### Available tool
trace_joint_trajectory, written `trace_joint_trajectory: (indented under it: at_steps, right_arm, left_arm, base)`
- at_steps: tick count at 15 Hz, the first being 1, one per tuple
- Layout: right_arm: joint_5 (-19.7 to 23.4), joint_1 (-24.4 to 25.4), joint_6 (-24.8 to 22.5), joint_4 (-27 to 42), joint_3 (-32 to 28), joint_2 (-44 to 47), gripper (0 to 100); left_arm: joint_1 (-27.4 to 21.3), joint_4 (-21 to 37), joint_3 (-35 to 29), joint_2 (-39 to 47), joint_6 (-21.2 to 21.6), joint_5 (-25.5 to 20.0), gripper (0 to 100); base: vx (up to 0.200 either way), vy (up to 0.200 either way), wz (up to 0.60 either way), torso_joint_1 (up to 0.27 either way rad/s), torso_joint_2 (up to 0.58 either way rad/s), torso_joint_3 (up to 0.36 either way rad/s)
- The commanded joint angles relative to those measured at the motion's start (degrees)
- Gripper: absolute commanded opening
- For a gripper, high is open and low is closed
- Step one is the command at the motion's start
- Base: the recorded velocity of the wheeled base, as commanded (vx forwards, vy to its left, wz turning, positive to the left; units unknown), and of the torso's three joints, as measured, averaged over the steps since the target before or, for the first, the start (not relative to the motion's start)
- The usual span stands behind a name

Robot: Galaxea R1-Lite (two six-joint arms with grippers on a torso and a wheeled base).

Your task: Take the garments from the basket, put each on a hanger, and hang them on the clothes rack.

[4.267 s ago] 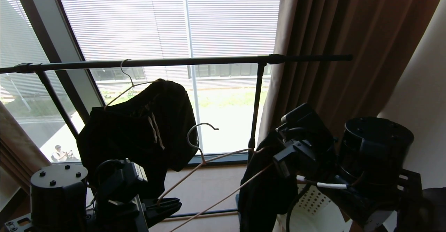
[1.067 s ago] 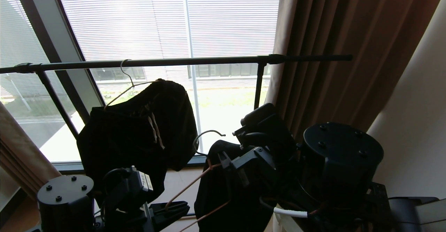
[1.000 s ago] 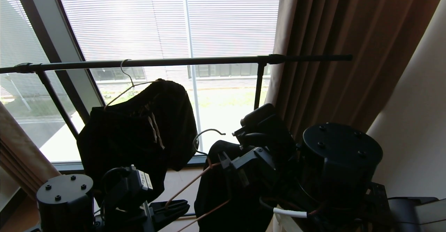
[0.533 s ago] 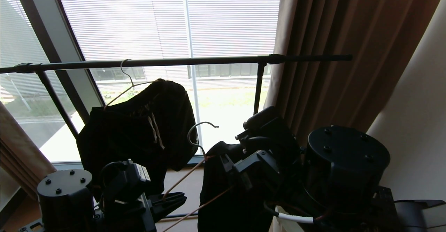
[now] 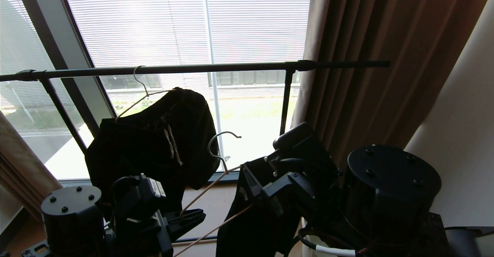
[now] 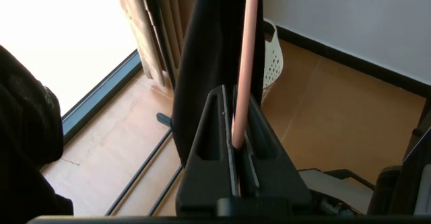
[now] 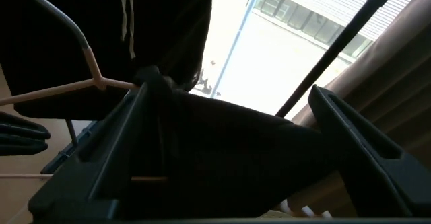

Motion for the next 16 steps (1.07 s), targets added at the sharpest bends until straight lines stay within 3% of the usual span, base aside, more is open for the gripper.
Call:
trace_joint_trajectory:
  at_steps: [1,3,5,7,9,10,11,12,13,14,16]
  right_arm:
    - [0.0,0.0,0.0,0.0,1.5,-1.4,100]
    - [0.3,-0.2,-0.1,0.7,2.0,-3.2,100]
    - [1.9,-2.6,-0.5,6.2,0.9,-6.7,100]
    - [13.4,-9.0,-0.8,18.2,-1.9,-12.4,100]
    - [23.7,-15.3,-4.4,29.2,-5.6,-15.4,100]
    - [34.4,-22.3,-11.5,40.2,-10.2,-16.4,100]
    - [37.4,-24.3,-13.7,43.5,-11.6,-16.4,100]
    - [45.0,-28.6,-19.9,53.3,-16.6,-15.6,100]
    - [47.1,-29.6,-23.2,57.0,-18.6,-14.7,100]
    - [50.2,-31.1,-30.5,64.2,-22.3,-12.5,100]
    - [53.2,-31.7,-38.8,73.4,-27.4,-9.6,100]
  left_arm:
    - [0.0,-0.1,0.0,0.0,0.1,0.0,0]
    - [0.0,-0.1,0.3,0.0,0.1,-0.2,0]
    - [0.4,-0.1,1.0,-0.1,0.3,-0.5,0]
    - [1.1,-0.8,1.4,-0.1,0.8,-0.6,0]
    - [1.8,-1.0,1.4,0.0,0.8,-0.6,0]
    - [1.7,-1.0,1.4,0.0,1.0,-0.6,0]
    - [1.6,-1.0,1.5,0.0,1.0,-0.6,0]
    - [1.4,-1.0,1.8,0.0,2.1,-0.7,0]
    - [1.2,-1.1,2.0,0.0,2.4,-1.1,0]
    - [1.1,-1.1,2.2,-0.3,2.5,-5.0,0]
    - [1.0,-1.1,2.6,-0.4,2.5,-6.3,0]
  base:
    - [0.000,0.000,0.00,0.000,0.00,0.000]
    - [0.000,0.000,0.00,0.000,0.00,0.000]
    - [0.000,0.000,0.00,0.000,0.00,0.000]
    - [0.000,0.000,0.00,0.000,0.00,0.000]
    - [0.000,0.000,0.00,0.000,0.00,0.000]
    - [0.000,0.000,0.00,0.000,0.00,0.000]
    - [0.000,0.000,0.00,0.000,0.00,0.000]
    - [0.000,0.000,0.00,0.000,0.00,0.000]
    - [0.000,0.000,0.00,0.000,0.00,0.000]
    - [0.000,0.000,0.00,0.000,0.00,0.000]
    - [0.000,0.000,0.00,0.000,0.00,0.000]
